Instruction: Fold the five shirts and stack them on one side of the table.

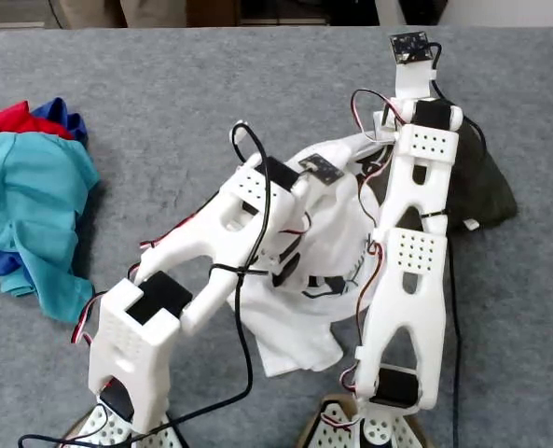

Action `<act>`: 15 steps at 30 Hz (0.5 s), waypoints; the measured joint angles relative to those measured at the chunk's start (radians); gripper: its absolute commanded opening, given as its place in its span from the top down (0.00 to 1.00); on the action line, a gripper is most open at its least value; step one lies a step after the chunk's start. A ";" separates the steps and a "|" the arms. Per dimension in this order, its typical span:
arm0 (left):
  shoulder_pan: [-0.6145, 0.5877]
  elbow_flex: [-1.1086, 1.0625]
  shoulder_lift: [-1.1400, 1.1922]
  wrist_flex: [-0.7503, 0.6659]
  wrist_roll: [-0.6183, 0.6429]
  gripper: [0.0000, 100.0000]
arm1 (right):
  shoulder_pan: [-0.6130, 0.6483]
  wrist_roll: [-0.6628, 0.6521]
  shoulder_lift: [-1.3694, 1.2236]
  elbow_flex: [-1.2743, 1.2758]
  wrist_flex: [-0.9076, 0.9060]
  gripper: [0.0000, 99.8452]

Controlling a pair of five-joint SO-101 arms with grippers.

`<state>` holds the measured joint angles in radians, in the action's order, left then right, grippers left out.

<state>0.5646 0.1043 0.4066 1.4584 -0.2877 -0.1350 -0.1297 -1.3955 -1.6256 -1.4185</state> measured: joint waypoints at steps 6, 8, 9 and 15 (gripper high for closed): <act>0.000 -0.006 0.000 -0.017 0.000 0.81 | 0.000 0.000 0.000 0.000 0.000 1.00; 0.000 -0.006 0.000 -0.017 0.000 0.81 | 0.000 0.000 0.000 0.000 0.000 1.00; 0.000 -0.006 0.000 -0.017 0.000 0.81 | 0.000 0.000 0.000 0.000 0.000 1.00; 0.000 -0.006 0.000 -0.017 0.000 0.87 | 0.000 0.000 0.000 0.000 0.000 1.00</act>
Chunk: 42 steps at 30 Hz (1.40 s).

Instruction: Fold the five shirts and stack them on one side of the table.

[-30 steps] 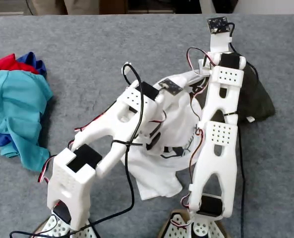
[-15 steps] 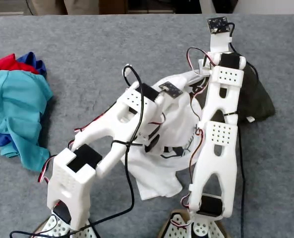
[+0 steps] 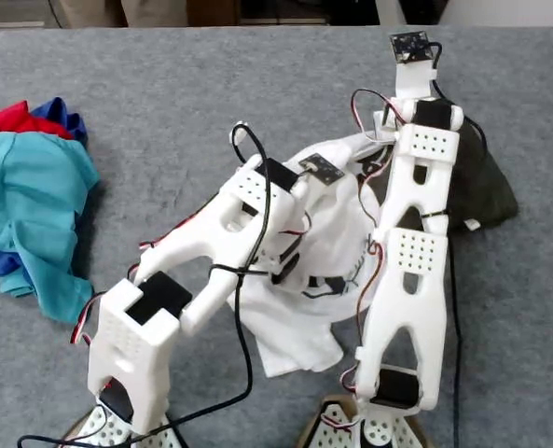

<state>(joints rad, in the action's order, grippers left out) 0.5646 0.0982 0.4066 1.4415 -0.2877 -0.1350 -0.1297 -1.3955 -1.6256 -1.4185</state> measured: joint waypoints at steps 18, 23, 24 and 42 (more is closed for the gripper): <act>0.000 -0.029 0.000 -0.002 -0.003 0.98 | 0.000 0.000 0.000 0.000 0.000 1.00; -0.006 -0.018 0.000 0.000 -0.006 0.98 | 0.000 0.000 0.000 0.000 0.006 1.00; -0.006 -0.011 0.000 0.003 -0.006 0.98 | 0.000 0.000 0.000 0.000 0.006 1.00; -0.066 0.445 -0.440 0.307 0.074 0.98 | 0.075 -0.029 0.629 0.000 -0.149 1.00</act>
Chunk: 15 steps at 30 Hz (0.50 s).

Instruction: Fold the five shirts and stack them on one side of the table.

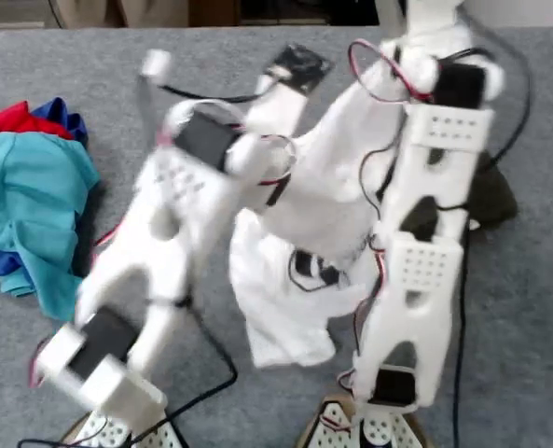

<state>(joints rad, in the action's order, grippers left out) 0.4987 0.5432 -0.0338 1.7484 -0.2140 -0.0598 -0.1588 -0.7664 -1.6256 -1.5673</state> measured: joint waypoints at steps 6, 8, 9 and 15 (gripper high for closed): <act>-0.012 -0.018 -0.453 0.000 0.000 0.98 | 0.000 0.000 0.278 -0.005 0.178 1.00; -0.054 -0.018 -0.583 0.000 0.000 0.98 | 0.000 0.000 0.354 -0.008 0.222 1.00; -0.086 -0.018 -0.635 0.000 0.000 0.98 | 0.000 0.000 0.390 -0.008 0.238 1.00; -0.368 -0.014 -0.750 0.000 -0.034 0.98 | 0.000 -0.117 0.555 0.006 0.258 1.00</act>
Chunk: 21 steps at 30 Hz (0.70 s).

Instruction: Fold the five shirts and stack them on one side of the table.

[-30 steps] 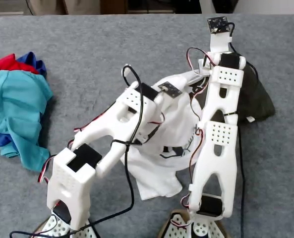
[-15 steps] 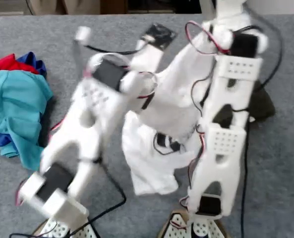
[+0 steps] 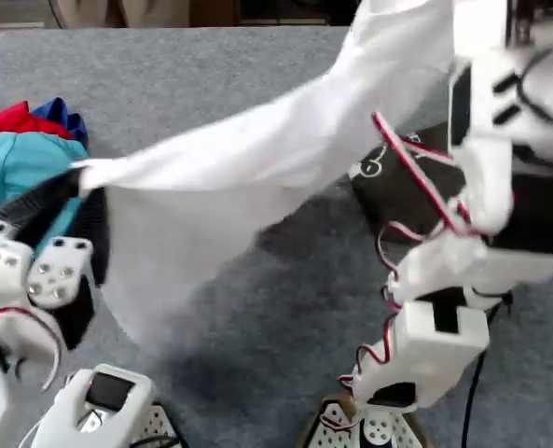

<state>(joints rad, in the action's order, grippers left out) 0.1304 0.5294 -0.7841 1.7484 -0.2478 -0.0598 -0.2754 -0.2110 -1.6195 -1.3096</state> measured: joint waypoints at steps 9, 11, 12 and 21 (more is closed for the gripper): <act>-0.115 -0.124 0.000 0.000 -0.044 0.98 | -0.017 -0.169 0.118 0.295 -0.120 1.00; -0.117 -0.186 0.005 0.000 -0.044 0.98 | -0.008 -0.207 0.130 0.354 -0.190 1.00; -0.118 -0.218 0.005 0.000 -0.044 0.98 | -0.003 -0.219 0.133 0.381 -0.224 1.00; -0.153 -0.310 0.003 -0.037 -0.044 0.98 | 0.003 -0.230 0.186 0.402 -0.302 1.00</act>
<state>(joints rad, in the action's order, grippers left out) -0.0230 0.2194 -0.7810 1.7116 -0.2923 -0.0568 -0.5056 -0.0253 -1.2175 -1.6118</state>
